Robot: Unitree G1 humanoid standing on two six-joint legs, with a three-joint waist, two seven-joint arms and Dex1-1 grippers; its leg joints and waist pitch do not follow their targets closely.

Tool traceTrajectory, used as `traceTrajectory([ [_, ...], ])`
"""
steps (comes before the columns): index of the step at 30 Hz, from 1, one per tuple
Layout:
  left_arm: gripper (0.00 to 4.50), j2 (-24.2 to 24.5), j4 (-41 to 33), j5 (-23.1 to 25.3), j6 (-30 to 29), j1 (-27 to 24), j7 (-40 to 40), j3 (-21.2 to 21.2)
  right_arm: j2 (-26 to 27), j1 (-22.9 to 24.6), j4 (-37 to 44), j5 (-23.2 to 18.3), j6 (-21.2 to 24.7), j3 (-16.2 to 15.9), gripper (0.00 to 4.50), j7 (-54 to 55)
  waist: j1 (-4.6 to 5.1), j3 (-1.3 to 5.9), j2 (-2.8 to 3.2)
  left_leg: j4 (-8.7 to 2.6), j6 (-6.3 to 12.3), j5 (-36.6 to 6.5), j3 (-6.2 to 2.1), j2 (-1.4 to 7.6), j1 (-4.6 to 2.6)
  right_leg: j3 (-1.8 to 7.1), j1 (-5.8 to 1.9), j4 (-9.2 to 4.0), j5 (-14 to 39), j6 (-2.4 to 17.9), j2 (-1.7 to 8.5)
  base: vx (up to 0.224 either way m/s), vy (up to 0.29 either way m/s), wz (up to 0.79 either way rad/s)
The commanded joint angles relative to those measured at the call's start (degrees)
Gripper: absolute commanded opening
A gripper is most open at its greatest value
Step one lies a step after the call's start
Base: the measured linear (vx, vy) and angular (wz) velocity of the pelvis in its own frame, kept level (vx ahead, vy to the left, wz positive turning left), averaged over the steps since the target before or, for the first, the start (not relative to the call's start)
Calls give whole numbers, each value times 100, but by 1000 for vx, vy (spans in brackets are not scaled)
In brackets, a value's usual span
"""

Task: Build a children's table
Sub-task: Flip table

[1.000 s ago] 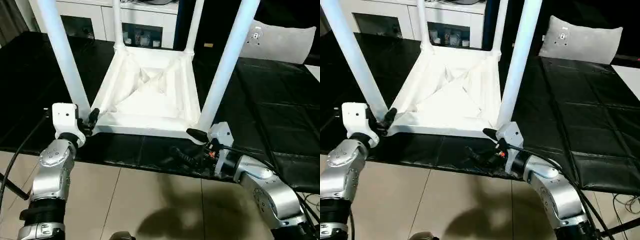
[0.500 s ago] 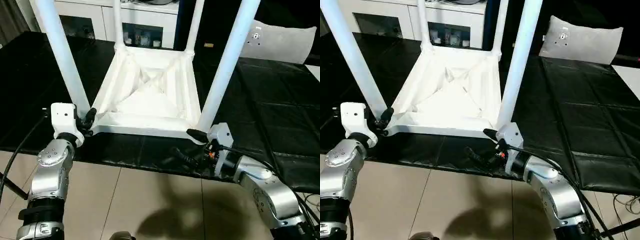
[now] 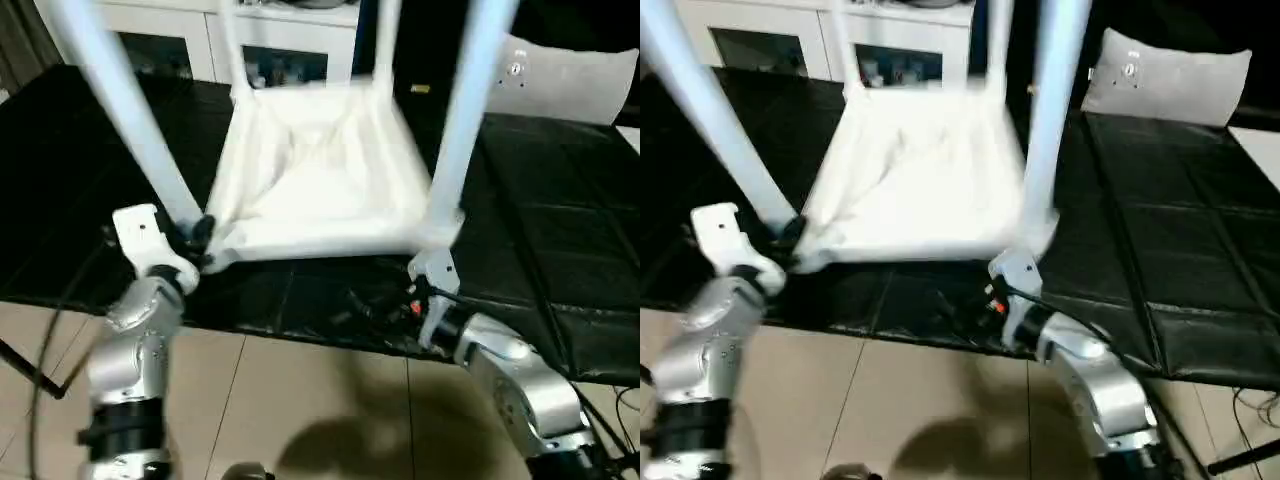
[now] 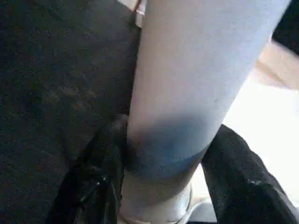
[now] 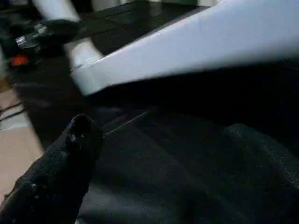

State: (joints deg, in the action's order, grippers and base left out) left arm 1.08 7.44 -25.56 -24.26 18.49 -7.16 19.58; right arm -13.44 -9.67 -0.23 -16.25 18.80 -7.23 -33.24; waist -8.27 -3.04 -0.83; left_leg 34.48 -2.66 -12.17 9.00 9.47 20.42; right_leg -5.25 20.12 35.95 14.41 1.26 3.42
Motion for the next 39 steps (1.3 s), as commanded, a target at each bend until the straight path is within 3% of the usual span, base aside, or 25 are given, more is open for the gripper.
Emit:
traceTrajectory([
  [1,204,-157,126,-349,-360,-88,-69,-92,34,-115,-67,-68,109,138,450,133,39,277,-79,-440,304,-306,-132,447,-2,435,-183,-440,191,1077,649,0,0,0],
  [3,204,-231,57,-341,-641,-81,-60,-76,191,-283,-269,-157,207,292,450,332,45,276,-46,-454,269,-362,-148,454,-2,432,-182,-448,263,1001,645,0,0,0],
  [6,204,-285,-122,-386,-970,-109,-1,-125,488,-577,-618,-437,305,607,450,596,72,277,-42,-475,185,-430,-151,471,-29,436,-167,-444,238,1032,645,0,0,0],
  [14,204,-250,-161,-548,-1085,-38,84,-155,999,-1213,-1509,-996,270,1129,450,665,56,303,-39,-450,226,-114,-136,450,-17,429,-192,-398,-274,1040,635,0,0,0],
  [15,204,-268,-206,-504,-1188,-16,67,-105,1236,-1516,-1922,-1226,272,1365,450,672,78,305,-22,-464,189,-248,-134,455,-24,428,-186,-395,-161,1097,653,0,0,0],
  [16,204,-268,-206,-504,-1188,-16,67,-105,1236,-1516,-1922,-1226,272,1365,450,672,91,297,-30,-477,178,-301,-140,453,-13,425,-196,-408,-73,1110,658,0,0,0],
  [19,204,-254,-226,-477,-1228,-17,61,-157,1498,-1928,-2417,-1668,279,1764,450,729,83,297,-5,-478,146,-342,-136,469,-31,433,-179,-414,15,1095,658,0,0,0],
  [23,204,-221,-205,-416,-1252,4,9,-255,1722,-2545,-3212,-2086,36,2217,450,628,68,327,23,-457,138,-153,-129,467,-34,425,-176,-372,-357,1169,650,0,0,0],
  [25,204,-200,-203,-375,-1259,6,-9,-290,1738,-2663,-3392,-2091,-8,2274,450,614,67,350,15,-427,198,85,-125,454,-5,417,-190,-321,-731,1215,645,0,0,0],
  [28,204,-144,-209,-245,-1254,2,-66,-410,1844,-3029,-3918,-2211,-126,2532,411,681,54,386,8,-379,328,344,-109,427,14,410,-176,-273,-1096,1265,637,0,0,0],
  [30,204,-131,-214,-219,-1248,-2,-81,-442,1883,-3123,-4030,-2291,-143,2618,389,675,55,371,4,-395,389,217,-109,439,22,403,-182,-289,-946,1275,647,0,0,0],
  [35,204,-95,-237,-116,-1223,-58,-122,-600,1938,-3537,-4597,-2445,-382,2912,345,655,77,365,17,-410,320,101,-108,462,14,395,-170,-300,-720,1290,642,0,0,0],
  [39,204,-92,-245,-129,-1223,-76,-127,-626,1959,-3688,-4852,-2386,-579,3025,316,627,75,385,10,-377,384,284,-94,443,15,397,-169,-267,-979,1337,640,0,0,0],
])
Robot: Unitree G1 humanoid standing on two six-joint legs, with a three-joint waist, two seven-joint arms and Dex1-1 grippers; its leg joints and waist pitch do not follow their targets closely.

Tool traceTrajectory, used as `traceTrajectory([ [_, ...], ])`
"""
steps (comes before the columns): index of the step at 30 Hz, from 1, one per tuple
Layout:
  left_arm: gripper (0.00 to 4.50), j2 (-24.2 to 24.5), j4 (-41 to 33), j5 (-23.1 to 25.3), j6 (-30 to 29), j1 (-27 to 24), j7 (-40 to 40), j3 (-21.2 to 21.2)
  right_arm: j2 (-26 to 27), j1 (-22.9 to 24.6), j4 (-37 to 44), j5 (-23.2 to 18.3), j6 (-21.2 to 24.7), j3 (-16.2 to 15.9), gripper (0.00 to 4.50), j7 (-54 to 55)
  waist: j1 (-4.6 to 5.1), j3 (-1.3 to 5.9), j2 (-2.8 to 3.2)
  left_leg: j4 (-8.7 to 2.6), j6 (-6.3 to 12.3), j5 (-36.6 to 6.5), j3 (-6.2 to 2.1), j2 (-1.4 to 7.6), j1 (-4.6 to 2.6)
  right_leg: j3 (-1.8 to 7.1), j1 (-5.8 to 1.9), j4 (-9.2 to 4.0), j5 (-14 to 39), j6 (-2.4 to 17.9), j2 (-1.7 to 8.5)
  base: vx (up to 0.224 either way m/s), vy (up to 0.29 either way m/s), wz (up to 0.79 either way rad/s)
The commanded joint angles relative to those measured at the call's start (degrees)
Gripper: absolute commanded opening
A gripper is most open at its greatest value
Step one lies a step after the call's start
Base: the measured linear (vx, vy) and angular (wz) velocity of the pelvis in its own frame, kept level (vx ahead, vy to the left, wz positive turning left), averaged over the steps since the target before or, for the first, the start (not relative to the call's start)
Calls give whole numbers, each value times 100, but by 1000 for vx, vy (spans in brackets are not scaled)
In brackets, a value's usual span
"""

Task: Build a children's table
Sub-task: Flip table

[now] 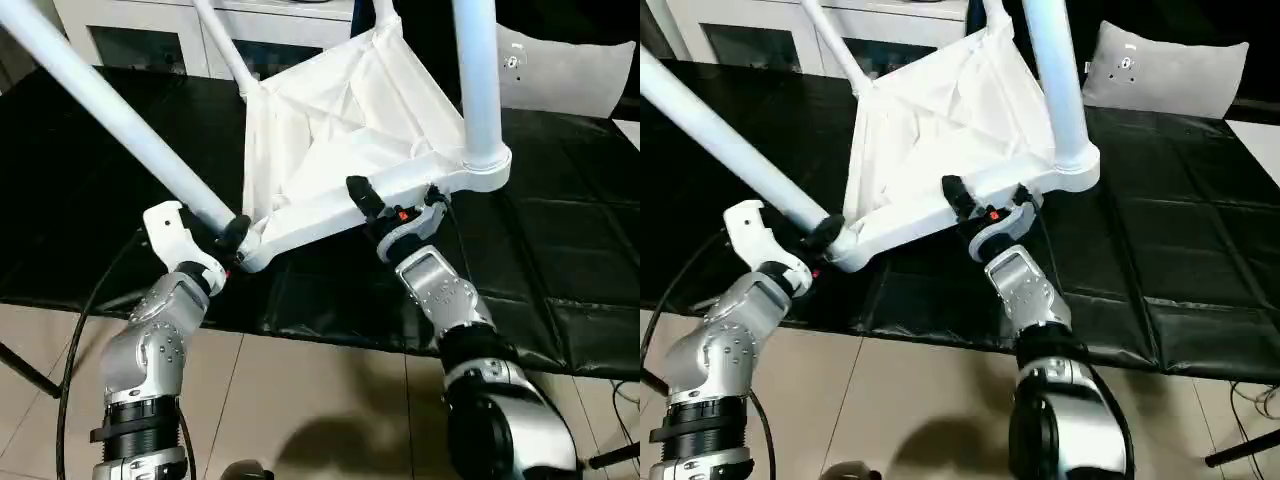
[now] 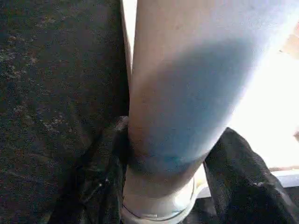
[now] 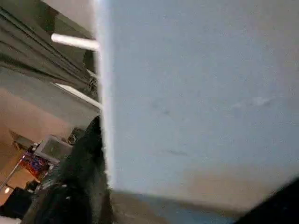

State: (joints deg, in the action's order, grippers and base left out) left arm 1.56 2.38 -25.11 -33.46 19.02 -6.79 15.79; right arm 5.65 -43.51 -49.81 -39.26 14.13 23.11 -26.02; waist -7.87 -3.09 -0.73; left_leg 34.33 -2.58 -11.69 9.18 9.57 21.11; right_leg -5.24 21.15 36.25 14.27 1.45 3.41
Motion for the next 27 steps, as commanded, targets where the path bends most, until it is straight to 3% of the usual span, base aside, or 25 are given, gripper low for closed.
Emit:
traceTrajectory([
  [1,204,-140,261,-174,-302,-130,-164,-246,49,-305,106,-84,-111,-9,316,-95,31,391,-3,-357,425,289,-111,431,-51,394,-273,-291,-1017,1324,639,0,0,0],
  [8,204,-96,289,-54,-287,-138,-250,-341,17,-566,-244,-101,-362,196,257,-30,27,400,2,-341,508,319,-104,442,-61,385,-252,-278,-985,1377,631,0,0,0],
  [9,204,-78,296,-16,-275,-147,-274,-396,4,-645,-340,-86,-441,224,247,-48,21,407,42,-330,533,356,-104,433,-55,385,-249,-267,-1035,1402,636,0,0,0],
  [14,204,-8,285,125,-237,-191,-337,-570,-3,-794,-467,-86,-582,285,229,-48,18,436,-2,-284,668,619,-96,411,-24,387,-250,-216,-1351,1423,613,0,0,0],
  [19,204,94,261,314,-167,-273,-415,-781,-17,-902,-605,-26,-702,345,217,-86,8,455,0,-235,794,746,-83,412,-2,384,-212,-171,-1488,1493,597,0,0,0],
  [20,204,105,244,356,-118,-295,-405,-805,-22,-899,-597,-7,-725,336,217,-90,8,458,-25,-230,812,781,-82,414,3,382,-214,-163,-1524,1497,596,0,0,0],
  [23,204,186,223,524,65,-332,-391,-893,-43,-902,-613,22,-784,344,213,-91,-6,453,0,-225,862,727,-76,416,6,383,-197,-170,-1419,1488,601,0,0,0],
  [24,260,192,221,504,172,-325,-409,-809,-67,-899,-615,52,-839,347,212,-77,-5,459,-6,-216,864,753,-74,415,4,383,-191,-162,-1433,1484,593,0,0,0],
  [25,273,189,221,476,235,-317,-426,-737,-85,-900,-620,71,-877,351,212,-67,-6,464,-7,-211,865,789,-73,415,8,381,-191,-152,-1480,1493,590,0,0,0],
  [26,273,221,211,451,341,-319,-490,-661,-108,-884,-587,106,-931,340,212,-41,-12,467,32,-208,863,812,-79,414,7,378,-186,-147,-1496,1496,593,0,0,0],
  [27,273,221,211,451,341,-319,-490,-661,-108,-884,-587,106,-931,340,212,-41,-6,470,21,-203,875,835,-76,412,6,378,-181,-149,-1531,1492,583,0,0,0],
])
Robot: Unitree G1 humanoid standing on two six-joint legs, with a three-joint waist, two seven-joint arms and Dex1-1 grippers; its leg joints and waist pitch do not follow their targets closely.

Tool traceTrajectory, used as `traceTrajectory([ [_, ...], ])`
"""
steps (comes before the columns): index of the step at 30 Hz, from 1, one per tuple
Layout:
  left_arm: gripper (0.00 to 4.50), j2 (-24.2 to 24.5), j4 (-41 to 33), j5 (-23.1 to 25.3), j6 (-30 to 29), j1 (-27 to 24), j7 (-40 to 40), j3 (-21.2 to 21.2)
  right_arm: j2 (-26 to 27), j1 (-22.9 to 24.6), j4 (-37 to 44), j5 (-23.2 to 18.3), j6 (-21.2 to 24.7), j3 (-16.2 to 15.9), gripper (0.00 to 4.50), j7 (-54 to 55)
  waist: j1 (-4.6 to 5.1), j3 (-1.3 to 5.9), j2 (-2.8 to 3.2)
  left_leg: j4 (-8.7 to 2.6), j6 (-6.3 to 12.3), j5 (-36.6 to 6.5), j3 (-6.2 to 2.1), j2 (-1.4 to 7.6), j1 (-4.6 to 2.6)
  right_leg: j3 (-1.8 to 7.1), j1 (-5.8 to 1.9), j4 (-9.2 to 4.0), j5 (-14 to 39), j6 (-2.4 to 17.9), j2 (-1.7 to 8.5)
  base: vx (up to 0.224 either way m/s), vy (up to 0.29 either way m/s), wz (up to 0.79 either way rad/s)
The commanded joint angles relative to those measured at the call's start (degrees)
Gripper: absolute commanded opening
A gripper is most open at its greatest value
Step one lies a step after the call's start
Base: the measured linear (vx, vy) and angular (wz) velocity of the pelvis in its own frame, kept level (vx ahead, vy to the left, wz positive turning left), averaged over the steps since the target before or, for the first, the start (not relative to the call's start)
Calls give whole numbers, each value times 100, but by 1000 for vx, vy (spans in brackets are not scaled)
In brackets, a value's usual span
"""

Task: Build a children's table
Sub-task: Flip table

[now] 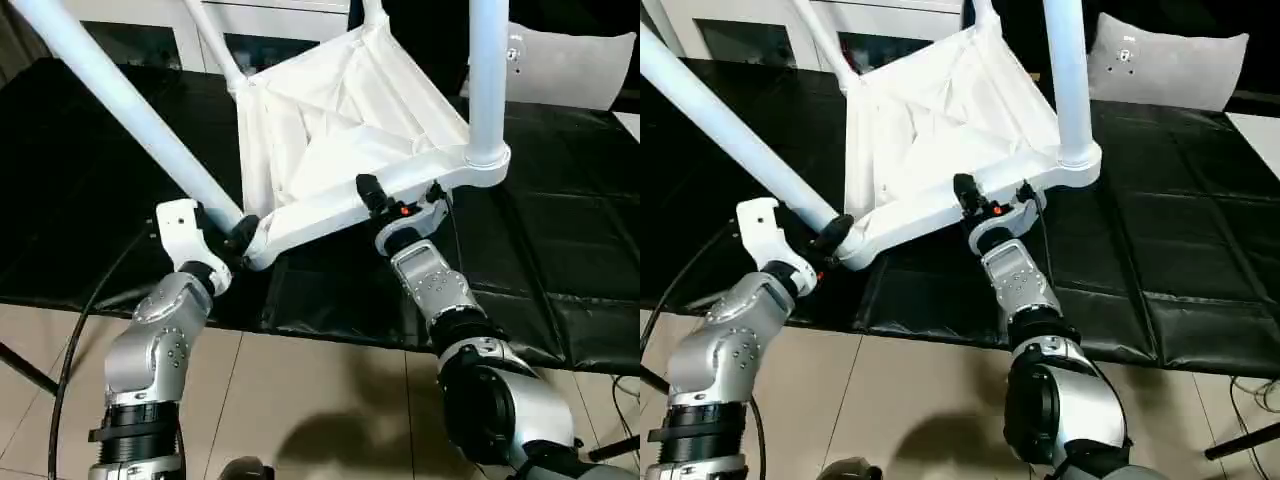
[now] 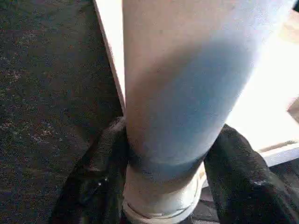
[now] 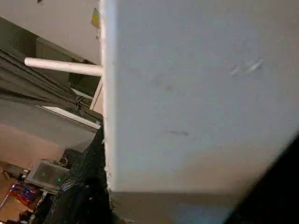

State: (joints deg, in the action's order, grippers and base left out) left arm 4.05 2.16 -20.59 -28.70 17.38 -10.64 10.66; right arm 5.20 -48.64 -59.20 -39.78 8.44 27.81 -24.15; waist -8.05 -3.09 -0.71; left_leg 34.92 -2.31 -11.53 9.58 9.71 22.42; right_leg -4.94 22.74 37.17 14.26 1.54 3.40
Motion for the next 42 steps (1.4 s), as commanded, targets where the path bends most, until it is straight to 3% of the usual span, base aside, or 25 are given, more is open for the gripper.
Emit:
traceTrajectory([
  [1,276,-29,233,-1,-135,-154,-105,-148,-63,-371,352,157,-361,-130,212,-228,14,489,6,-245,867,924,-115,395,-124,348,-341,-213,-1669,1497,578,0,0,0],
  [3,315,17,216,-10,-32,-168,-166,-107,-89,-359,380,198,-420,-149,211,-206,9,505,1,-216,939,1050,-111,385,-112,348,-331,-189,-1887,1511,574,0,0,0],
  [5,324,157,95,3,174,-289,-330,-64,-188,-316,468,330,-573,-196,211,-146,2,514,36,-186,998,1171,-117,390,-97,336,-302,-151,-2054,1552,558,0,0,0],
  [8,349,327,-148,-90,294,-538,-591,7,-355,-236,632,449,-721,-204,211,-34,11,491,36,-198,982,985,-111,405,-80,338,-301,-175,-1850,1568,577,0,0,0],
  [10,363,465,-313,-85,315,-732,-766,-40,-482,-189,721,532,-802,-215,211,52,-23,464,61,-218,844,635,-91,428,-124,348,-258,-218,-1410,1530,563,0,0,0],
  [12,388,465,-313,-85,315,-732,-766,-40,-482,-189,721,532,-802,-215,211,52,-36,446,63,-236,760,468,-85,437,-123,356,-257,-235,-1211,1504,560,0,0,0],
  [14,394,767,-764,-49,339,-1094,-1171,-233,-698,-95,972,724,-922,-247,211,297,-63,429,56,-271,589,267,-98,453,-125,361,-267,-257,-933,1447,584,0,0,0],
  [15,399,935,-1054,-43,355,-1288,-1378,-329,-814,-42,1134,817,-965,-248,211,451,-64,421,69,-288,447,119,-86,450,-141,353,-241,-264,-724,1352,557,0,0,0],
  [19,415,1354,-1667,4,322,-1594,-1663,-447,-1061,164,1666,1081,-895,-314,211,795,-120,396,55,-313,251,-157,-51,421,-169,378,-212,-300,-494,1138,526,0,0,0],
  [23,437,1664,-1950,160,387,-1585,-1782,-492,-1260,421,2266,1364,-498,-520,211,1107,-79,367,9,-373,20,-414,-74,387,-109,385,-265,-358,-59,849,533,0,0,0],
  [24,444,1803,-2136,141,349,-1446,-1831,-435,-1412,622,2733,1669,-201,-743,208,1318,-71,366,7,-373,4,-386,-77,382,-111,388,-265,-364,-51,793,523,0,0,0],
  [26,449,1856,-2227,109,311,-1372,-1828,-398,-1473,709,2949,1779,-37,-837,206,1431,-61,364,-4,-379,-42,-409,-69,367,-134,393,-251,-373,2,696,502,0,0,0],
  [27,450,1928,-2311,119,299,-1249,-1817,-381,-1551,804,3181,1938,139,-961,204,1568,-32,342,-13,-405,-94,-538,-73,347,-95,392,-278,-405,219,664,516,0,0,0],
  [28,450,1969,-2357,113,285,-1206,-1808,-379,-1596,867,3315,2037,220,-1046,204,1658,-34,315,-15,-417,-162,-781,-57,342,-129,404,-238,-465,639,588,520,0,0,0],
  [29,450,1996,-2354,121,299,-1122,-1786,-365,-1647,933,3448,2189,281,-1157,204,1738,-24,305,17,-426,-206,-880,-69,338,-130,410,-246,-483,838,551,529,0,0,0],
  [30,450,2008,-2344,125,311,-1066,-1766,-354,-1673,979,3540,2290,321,-1232,203,1794,-10,287,5,-455,-281,-1056,-78,345,-144,413,-234,-528,1175,455,521,0,0,0],
  [32,450,2037,-2314,175,322,-972,-1722,-355,-1634,1066,3771,2415,445,-1307,203,1975,34,286,19,-480,-373,-1264,-92,341,-165,412,-233,-553,1450,398,518,0,0,0],
  [36,450,2098,-2317,281,346,-961,-1768,-506,-1636,1261,4237,2800,748,-1565,193,2441,83,308,34,-512,-413,-1252,-105,347,-206,407,-228,-554,1251,383,495,0,0,0],
  [42,450,2125,-2349,466,385,-777,-1730,-742,-1515,1272,4403,3084,1034,-1868,177,2710,83,324,11,-503,-402,-1094,-92,334,-203,422,-244,-515,795,439,490,0,0,0],
])
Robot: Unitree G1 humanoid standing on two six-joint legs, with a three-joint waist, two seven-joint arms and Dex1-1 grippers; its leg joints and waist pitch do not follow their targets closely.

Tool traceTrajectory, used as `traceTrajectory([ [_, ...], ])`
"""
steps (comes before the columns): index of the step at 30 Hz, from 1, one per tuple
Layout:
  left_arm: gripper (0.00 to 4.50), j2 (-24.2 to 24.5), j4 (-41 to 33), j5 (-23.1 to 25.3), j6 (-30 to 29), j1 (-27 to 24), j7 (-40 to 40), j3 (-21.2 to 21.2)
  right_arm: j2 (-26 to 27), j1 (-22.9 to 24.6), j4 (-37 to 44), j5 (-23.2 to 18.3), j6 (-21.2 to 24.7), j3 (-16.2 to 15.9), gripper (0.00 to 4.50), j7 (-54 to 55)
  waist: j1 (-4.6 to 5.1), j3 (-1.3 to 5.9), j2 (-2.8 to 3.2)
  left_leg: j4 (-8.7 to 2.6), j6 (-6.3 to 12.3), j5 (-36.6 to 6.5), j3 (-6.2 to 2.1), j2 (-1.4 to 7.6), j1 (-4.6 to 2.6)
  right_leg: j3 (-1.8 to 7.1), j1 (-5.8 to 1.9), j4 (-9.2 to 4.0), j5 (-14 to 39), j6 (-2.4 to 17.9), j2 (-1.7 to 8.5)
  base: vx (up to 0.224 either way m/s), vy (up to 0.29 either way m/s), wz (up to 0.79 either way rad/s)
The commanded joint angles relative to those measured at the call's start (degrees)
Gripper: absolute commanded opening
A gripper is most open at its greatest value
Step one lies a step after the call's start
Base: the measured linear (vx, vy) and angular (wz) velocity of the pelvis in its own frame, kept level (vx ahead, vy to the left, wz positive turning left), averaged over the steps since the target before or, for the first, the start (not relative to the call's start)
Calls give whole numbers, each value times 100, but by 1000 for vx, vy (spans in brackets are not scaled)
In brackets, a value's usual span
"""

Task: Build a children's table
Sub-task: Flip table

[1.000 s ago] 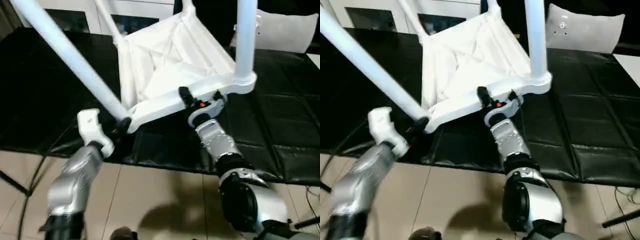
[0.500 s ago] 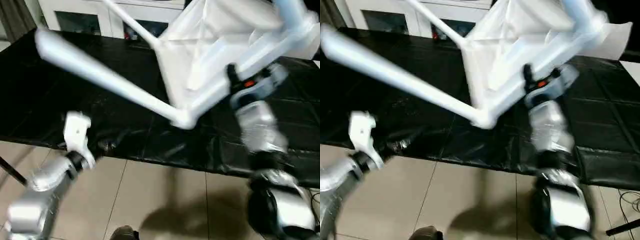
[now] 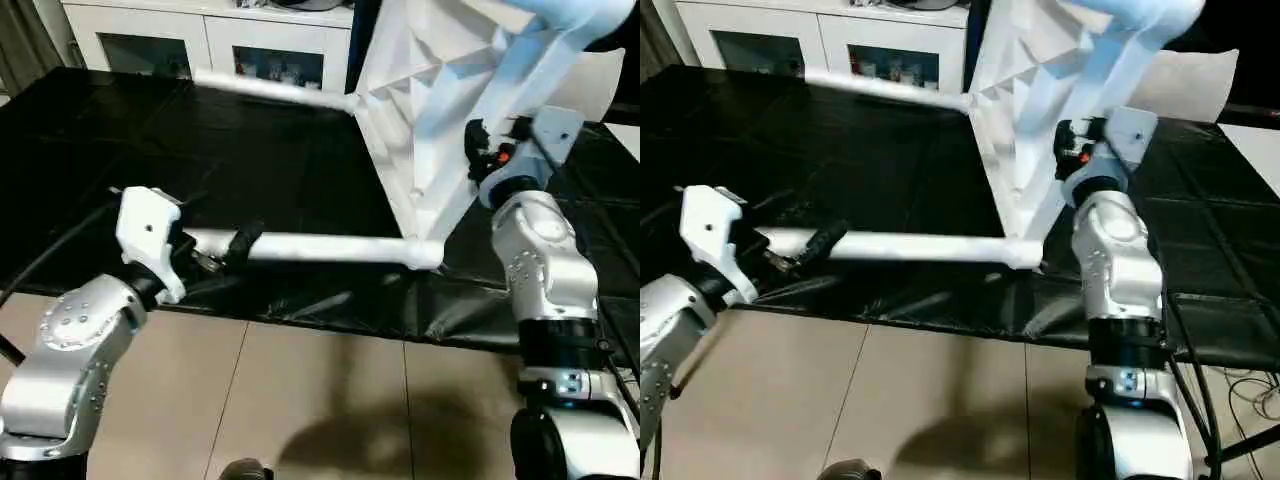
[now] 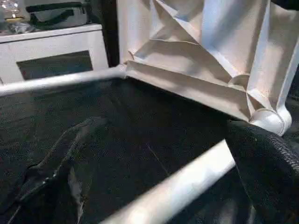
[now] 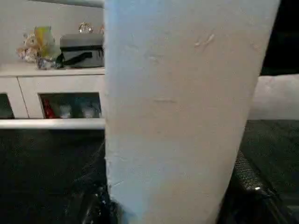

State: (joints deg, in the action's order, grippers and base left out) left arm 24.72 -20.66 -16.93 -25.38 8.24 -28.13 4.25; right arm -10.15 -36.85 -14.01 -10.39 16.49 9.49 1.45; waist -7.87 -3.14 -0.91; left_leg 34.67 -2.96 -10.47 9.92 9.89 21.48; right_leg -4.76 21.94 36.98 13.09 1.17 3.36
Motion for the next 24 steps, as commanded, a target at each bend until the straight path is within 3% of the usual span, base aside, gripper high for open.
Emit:
traceTrajectory([
  [1,450,72,-46,159,98,181,22,-134,64,71,-142,157,239,-55,175,181,67,326,33,-481,-337,-1232,-124,314,-111,405,-162,-505,960,466,494,0,0,0],
  [2,450,78,-29,187,116,206,18,-150,80,60,-147,178,256,-65,173,200,76,316,-9,-491,-348,-1287,-126,316,-108,404,-167,-524,1086,441,499,0,0,0],
  [3,450,78,-29,187,116,206,18,-150,80,60,-147,178,256,-65,173,200,70,316,0,-490,-356,-1301,-131,311,-106,405,-172,-519,1129,432,505,0,0,0],
  [4,450,108,-1,289,144,271,34,-210,100,41,-194,227,288,-117,173,213,79,309,-35,-499,-367,-1352,-127,319,-119,407,-161,-541,1227,390,500,0,0,0],
  [5,450,129,18,365,162,318,46,-254,117,33,-209,269,331,-156,173,231,77,313,-20,-499,-380,-1347,-135,321,-120,408,-163,-520,1209,380,498,0,0,0],
  [6,450,155,52,506,203,417,87,-341,158,32,-241,284,358,-211,226,213,84,313,-40,-517,-413,-1421,-143,330,-133,405,-152,-515,1207,353,490,0,0,0],
  [8,450,155,70,688,258,562,175,-454,202,32,-280,312,409,-280,241,231,91,310,-28,-521,-458,-1520,-145,334,-153,407,-136,-521,1240,344,489,0,0,0],
  [9,450,149,81,773,310,651,200,-522,201,15,-338,351,412,-325,241,230,106,305,-81,-537,-485,-1585,-151,336,-145,405,-150,-532,1292,334,495,0,0,0],
  [11,450,138,81,828,345,726,211,-578,190,-4,-405,396,401,-361,265,231,135,316,-65,-533,-531,-1592,-163,330,-138,406,-157,-520,1252,393,515,0,0,0],
  [13,450,47,188,1104,583,1007,349,-738,183,-135,-902,441,69,-314,283,183,168,323,-101,-509,-523,-1467,-147,328,-132,415,-160,-502,1009,467,514,0,0,0],
  [15,450,12,355,1303,803,1152,454,-816,238,-252,-1280,273,-424,-220,283,-131,167,328,-98,-486,-463,-1451,-134,320,-118,426,-181,-511,1034,515,540,0,0,0],
  [16,450,12,355,1303,803,1152,454,-816,238,-252,-1280,273,-424,-220,283,-131,167,331,-105,-484,-446,-1400,-137,322,-105,425,-193,-501,982,527,540,0,0,0],
  [18,450,61,536,1582,1117,1318,466,-985,172,-400,-1806,332,-914,-311,283,-436,158,344,-100,-470,-380,-1237,-133,325,-100,416,-197,-477,762,602,535,0,0,0],
  [24,450,128,643,1857,1383,1220,465,-1201,51,-610,-2481,305,-1453,-393,247,-1035,174,361,-110,-441,-239,-1017,-120,330,-83,408,-223,-424,358,834,527,0,0,0],
])
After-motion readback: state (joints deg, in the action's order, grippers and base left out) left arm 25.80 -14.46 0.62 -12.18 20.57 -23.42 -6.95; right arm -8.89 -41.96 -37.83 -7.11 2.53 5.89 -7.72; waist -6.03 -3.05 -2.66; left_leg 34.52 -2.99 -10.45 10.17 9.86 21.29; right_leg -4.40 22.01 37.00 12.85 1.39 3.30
